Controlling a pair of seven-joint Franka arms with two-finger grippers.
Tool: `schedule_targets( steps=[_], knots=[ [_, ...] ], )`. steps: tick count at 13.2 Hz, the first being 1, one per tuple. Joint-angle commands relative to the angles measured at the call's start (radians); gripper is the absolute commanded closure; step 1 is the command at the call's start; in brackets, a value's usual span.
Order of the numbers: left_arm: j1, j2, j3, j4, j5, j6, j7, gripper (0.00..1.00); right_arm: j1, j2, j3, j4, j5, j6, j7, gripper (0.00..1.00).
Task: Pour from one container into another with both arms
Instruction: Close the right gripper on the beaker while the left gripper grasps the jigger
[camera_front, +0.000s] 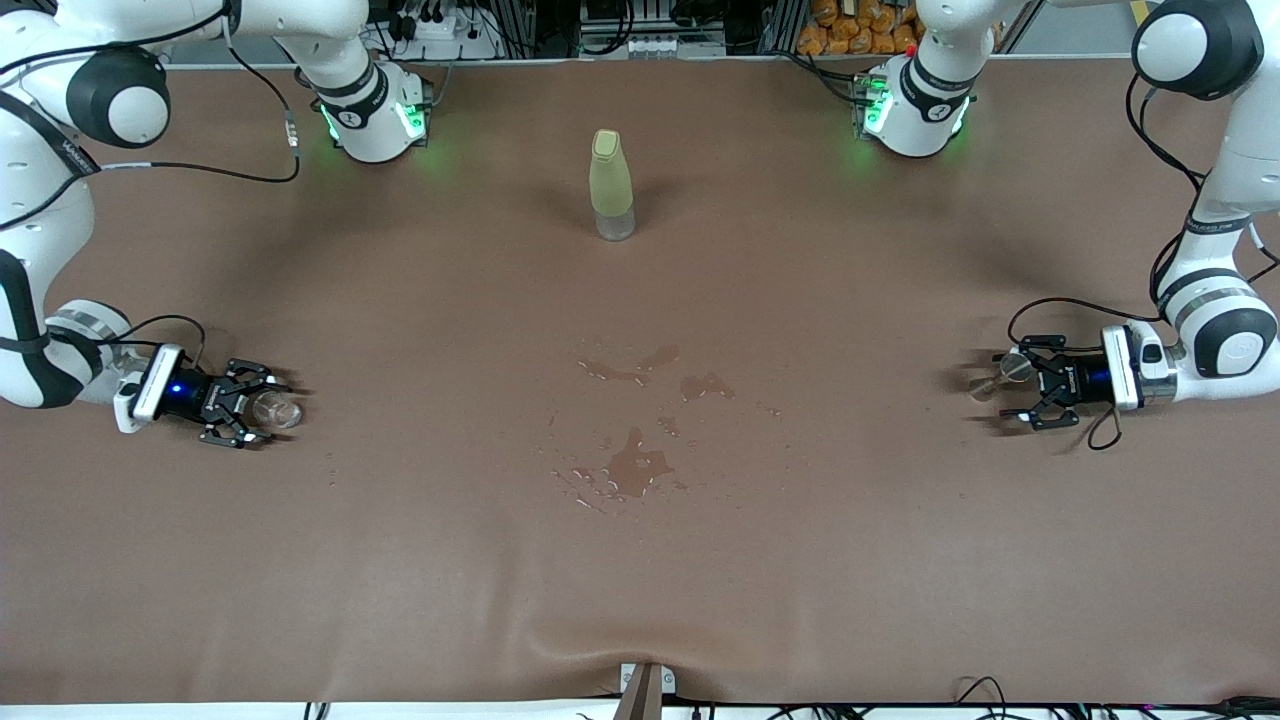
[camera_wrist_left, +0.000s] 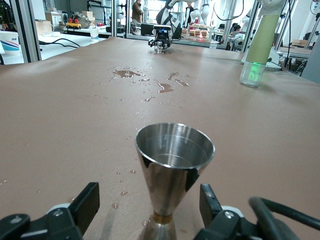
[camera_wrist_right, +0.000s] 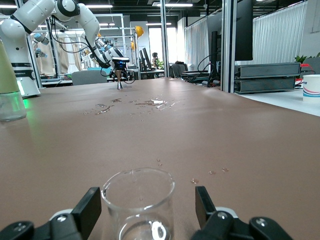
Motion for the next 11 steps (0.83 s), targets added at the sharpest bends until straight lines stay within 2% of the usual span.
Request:
schedule_targets(
  steps=[1, 4, 8, 11],
  knots=[
    [0.001, 0.008, 0.001, 0.004, -0.029, -0.015, 0.024, 0.17, -0.02, 0.022, 0.007, 0.026, 0.021, -0.03, -0.008, 0.16],
    [0.001, 0.011, 0.001, 0.006, -0.031, -0.012, 0.024, 0.27, -0.026, 0.038, 0.007, 0.026, 0.043, -0.063, -0.008, 0.16],
    [-0.001, 0.021, 0.001, 0.004, -0.043, -0.009, 0.036, 0.28, -0.026, 0.039, 0.007, 0.026, 0.046, -0.063, -0.006, 0.16],
    [-0.001, 0.026, 0.001, 0.006, -0.043, -0.009, 0.041, 0.36, -0.032, 0.042, 0.007, 0.027, 0.048, -0.07, -0.005, 0.24]
  ],
)
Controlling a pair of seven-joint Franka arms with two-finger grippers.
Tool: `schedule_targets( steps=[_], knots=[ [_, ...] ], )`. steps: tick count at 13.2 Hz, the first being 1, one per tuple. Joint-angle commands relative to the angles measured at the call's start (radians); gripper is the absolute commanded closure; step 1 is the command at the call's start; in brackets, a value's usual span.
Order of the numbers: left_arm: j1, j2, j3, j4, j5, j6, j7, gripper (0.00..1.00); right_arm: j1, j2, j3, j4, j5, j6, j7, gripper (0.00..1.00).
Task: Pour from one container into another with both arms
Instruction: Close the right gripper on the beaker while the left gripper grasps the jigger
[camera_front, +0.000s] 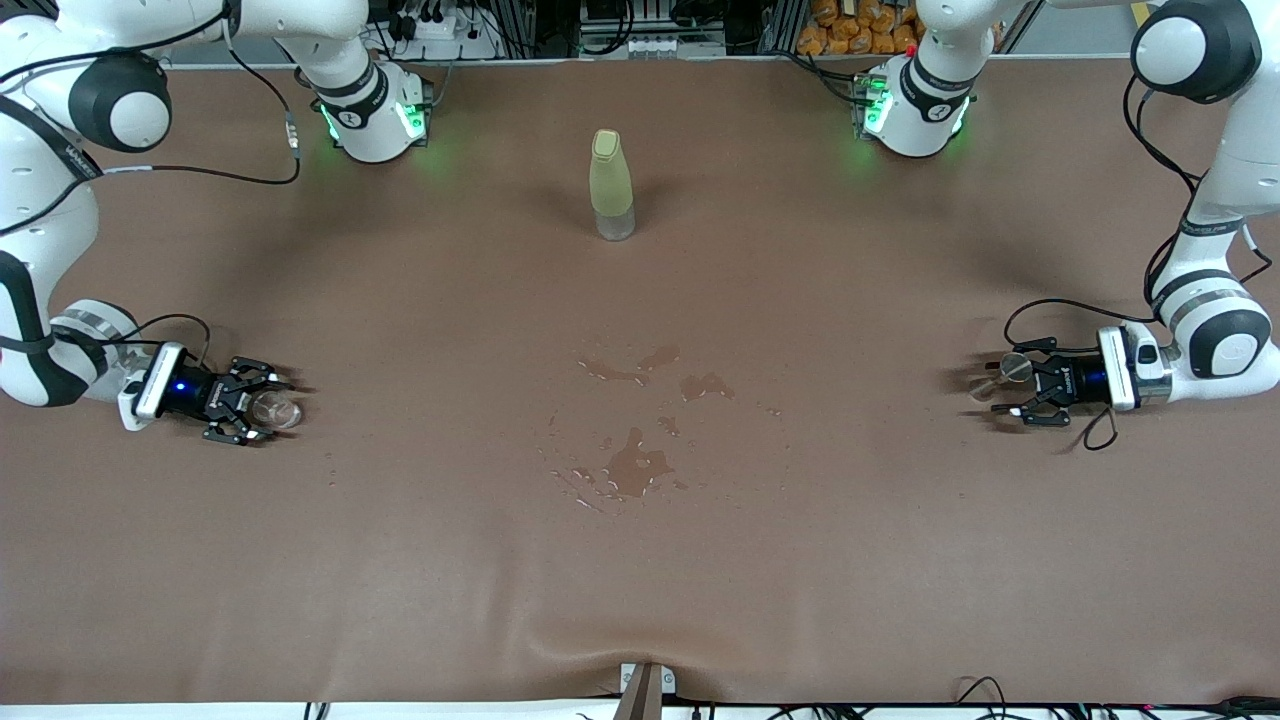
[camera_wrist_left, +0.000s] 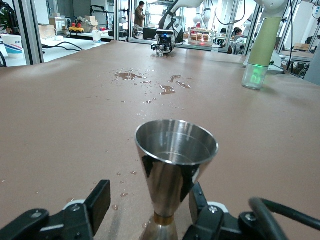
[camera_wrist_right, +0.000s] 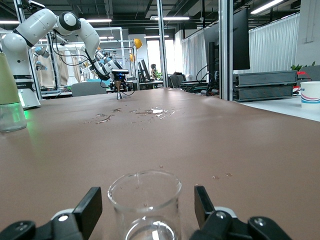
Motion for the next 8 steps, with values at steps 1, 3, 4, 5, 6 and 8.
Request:
schedule_targets(
  steps=[1, 3, 4, 5, 6, 8],
  knots=[
    [0.0, 0.01, 0.001, 0.008, -0.024, -0.007, 0.027, 0.39, -0.025, 0.019, 0.01, 0.028, 0.019, -0.034, -0.002, 0.28],
    [0.001, 0.01, 0.001, 0.008, -0.024, -0.008, 0.027, 0.43, -0.025, 0.021, 0.01, 0.028, 0.019, -0.034, -0.002, 0.32],
    [0.001, 0.009, 0.001, 0.008, -0.024, -0.008, 0.027, 0.46, -0.026, 0.021, 0.01, 0.028, 0.017, -0.035, -0.002, 0.36],
    [0.001, 0.009, 0.001, 0.008, -0.024, -0.008, 0.027, 0.5, -0.026, 0.021, 0.01, 0.028, 0.017, -0.035, -0.002, 0.39],
    [0.001, 0.009, 0.001, 0.01, -0.024, -0.008, 0.027, 0.52, -0.026, 0.022, 0.01, 0.028, 0.017, -0.035, -0.002, 0.39],
    [0.004, 0.007, 0.001, 0.01, -0.024, -0.008, 0.026, 0.57, -0.026, 0.028, 0.01, 0.028, 0.017, -0.035, -0.005, 0.39]
  ],
)
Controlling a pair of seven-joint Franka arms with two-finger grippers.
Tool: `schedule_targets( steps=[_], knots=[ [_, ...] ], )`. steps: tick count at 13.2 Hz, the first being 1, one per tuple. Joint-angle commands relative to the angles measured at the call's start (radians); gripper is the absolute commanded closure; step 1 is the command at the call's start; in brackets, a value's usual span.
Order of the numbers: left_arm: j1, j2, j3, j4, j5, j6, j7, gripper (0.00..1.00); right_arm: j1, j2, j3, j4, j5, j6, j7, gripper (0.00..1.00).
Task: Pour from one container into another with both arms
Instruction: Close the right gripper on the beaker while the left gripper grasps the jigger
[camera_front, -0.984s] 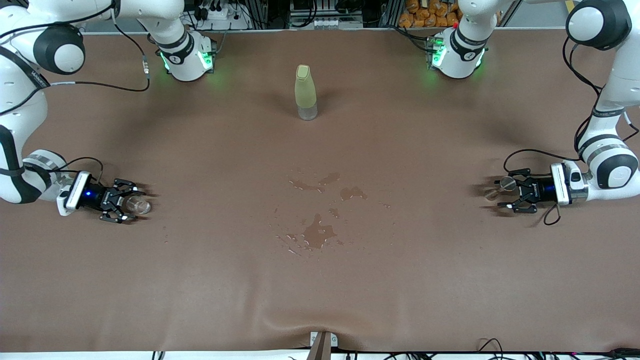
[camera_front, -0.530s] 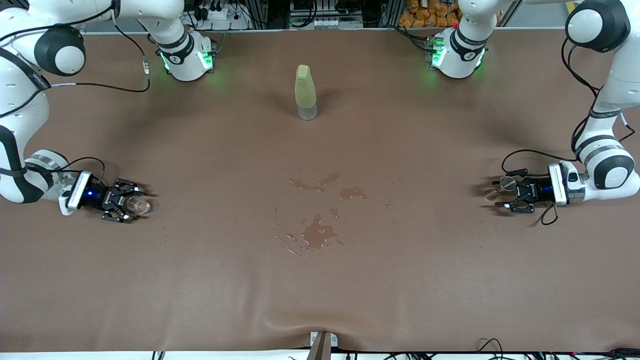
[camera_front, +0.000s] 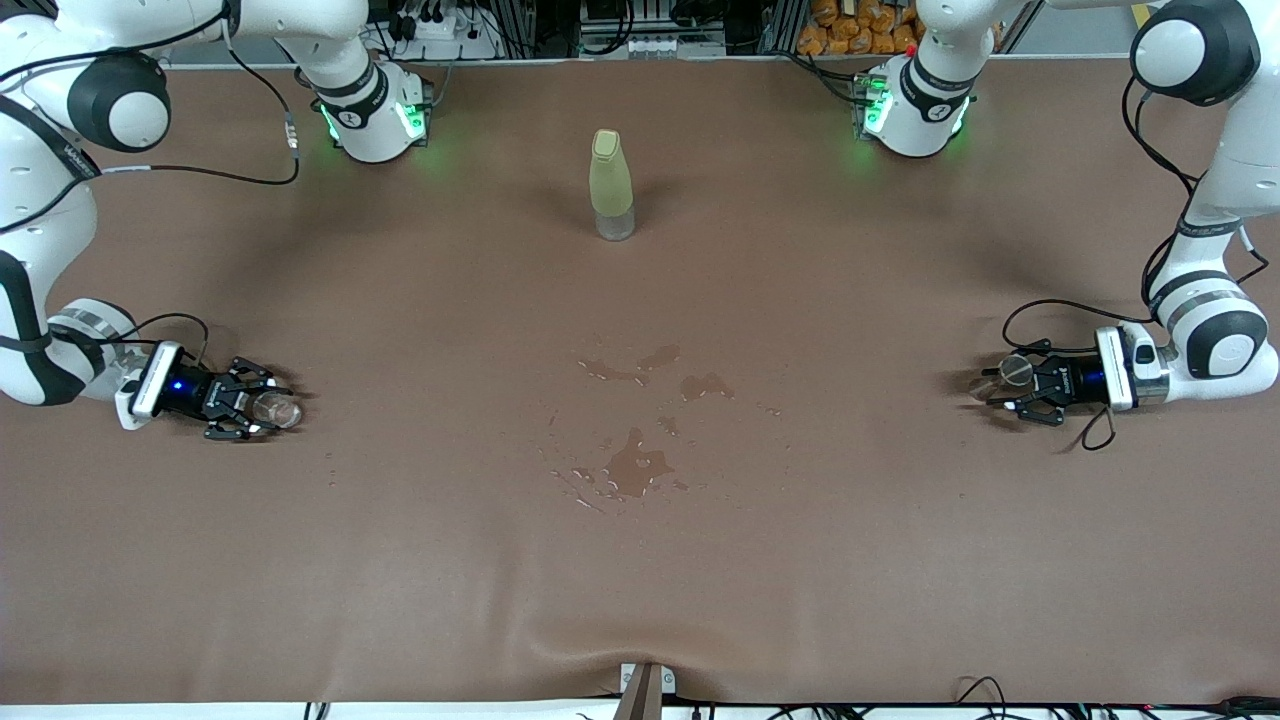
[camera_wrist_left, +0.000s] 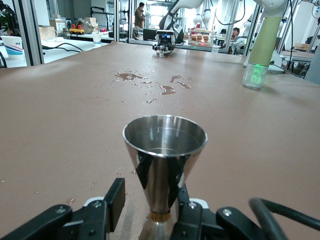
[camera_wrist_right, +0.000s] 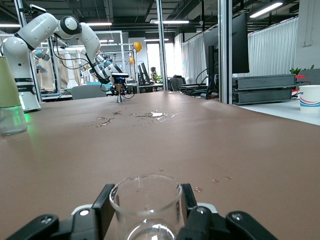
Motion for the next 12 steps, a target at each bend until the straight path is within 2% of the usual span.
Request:
schedule_targets(
  steps=[1, 2, 4, 8, 9, 11, 12],
  knots=[
    [0.003, 0.005, 0.001, 0.008, -0.022, -0.009, 0.017, 0.58, -0.023, 0.028, 0.012, 0.026, 0.013, -0.021, -0.005, 0.39],
    [0.005, 0.003, 0.001, 0.008, -0.022, -0.009, 0.017, 0.61, -0.023, 0.027, 0.012, 0.028, 0.013, -0.021, -0.005, 0.45],
    [0.005, -0.002, 0.001, 0.008, -0.022, -0.009, 0.015, 0.76, -0.023, 0.027, 0.012, 0.041, 0.011, -0.022, -0.002, 0.53],
    [0.0, -0.018, 0.001, 0.017, -0.02, -0.009, -0.012, 0.91, -0.023, 0.025, 0.012, 0.046, 0.011, -0.038, 0.001, 0.58],
    [-0.006, -0.034, 0.0, 0.017, -0.018, -0.009, -0.023, 0.98, -0.023, 0.022, 0.012, 0.048, 0.011, -0.039, 0.002, 0.59],
    [-0.026, -0.07, -0.003, 0.017, -0.015, -0.009, -0.043, 1.0, -0.012, -0.004, 0.012, 0.052, 0.008, -0.045, 0.01, 0.68],
    [-0.052, -0.102, -0.002, 0.014, -0.015, -0.009, -0.06, 1.0, 0.008, -0.018, 0.013, 0.052, 0.013, -0.044, 0.015, 0.68]
  ],
)
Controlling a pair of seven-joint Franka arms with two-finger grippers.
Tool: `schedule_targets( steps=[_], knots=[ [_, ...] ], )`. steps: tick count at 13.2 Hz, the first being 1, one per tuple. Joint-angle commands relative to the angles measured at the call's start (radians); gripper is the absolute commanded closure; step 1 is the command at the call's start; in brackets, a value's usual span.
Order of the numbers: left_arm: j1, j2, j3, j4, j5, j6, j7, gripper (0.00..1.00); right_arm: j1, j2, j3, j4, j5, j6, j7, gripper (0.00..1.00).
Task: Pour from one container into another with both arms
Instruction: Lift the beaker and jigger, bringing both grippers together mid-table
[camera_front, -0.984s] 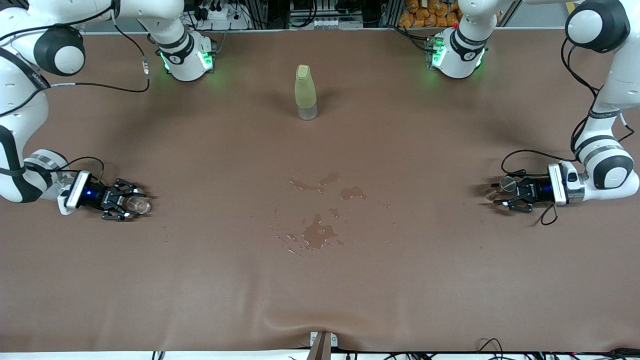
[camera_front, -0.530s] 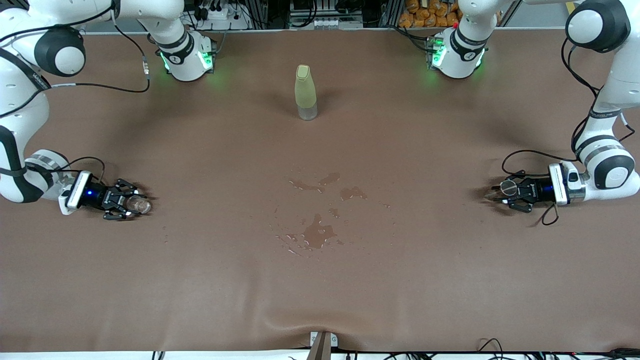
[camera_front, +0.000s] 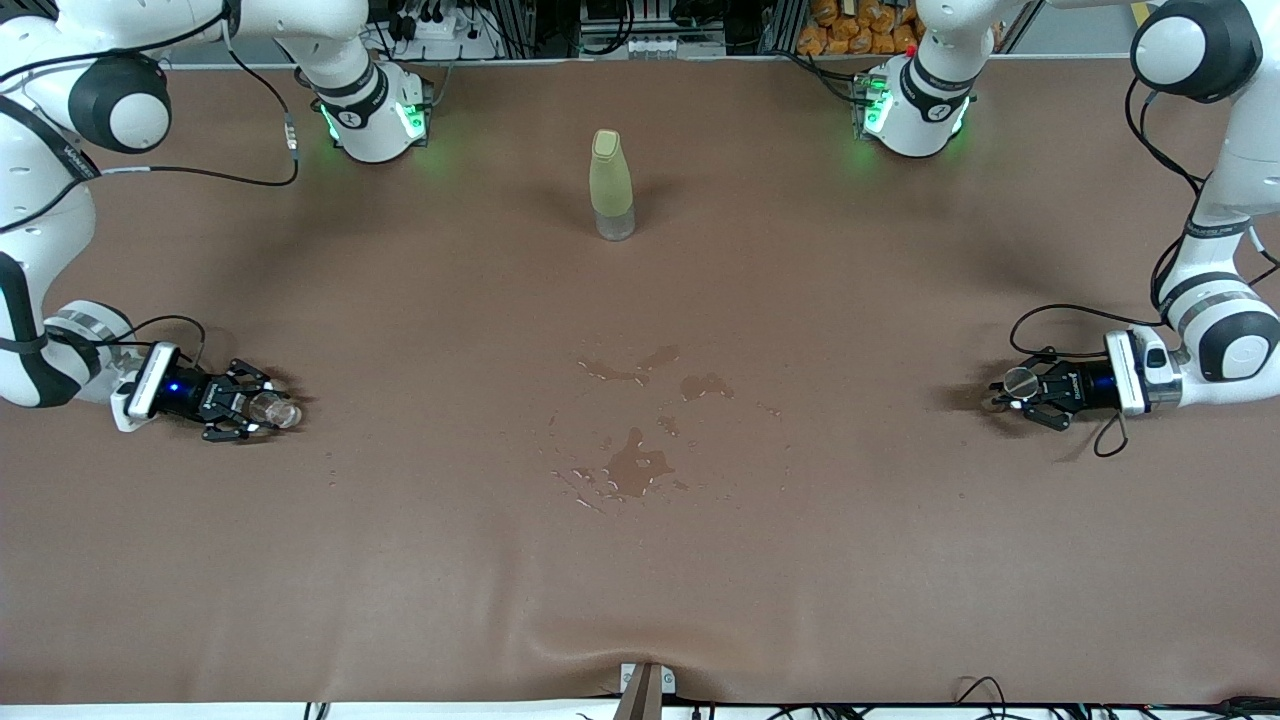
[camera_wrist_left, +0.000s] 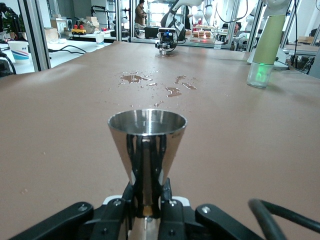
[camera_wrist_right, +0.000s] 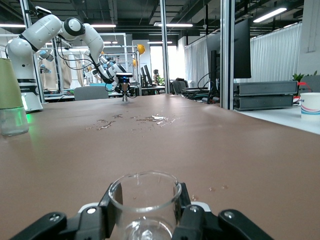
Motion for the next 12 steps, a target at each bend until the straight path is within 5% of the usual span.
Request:
schedule_targets(
  steps=[1, 6, 12],
  knots=[
    [-0.059, -0.102, 0.007, -0.022, -0.013, -0.008, -0.068, 1.0, 0.032, -0.035, 0.013, 0.017, 0.016, -0.013, 0.023, 0.68],
    [-0.223, -0.271, 0.01, -0.014, 0.002, 0.013, -0.258, 1.0, 0.176, -0.117, 0.011, 0.031, 0.128, 0.045, 0.225, 0.67],
    [-0.415, -0.32, 0.007, -0.008, -0.006, 0.119, -0.367, 1.0, 0.275, -0.196, 0.02, 0.031, 0.193, 0.1, 0.393, 0.67]
  ],
)
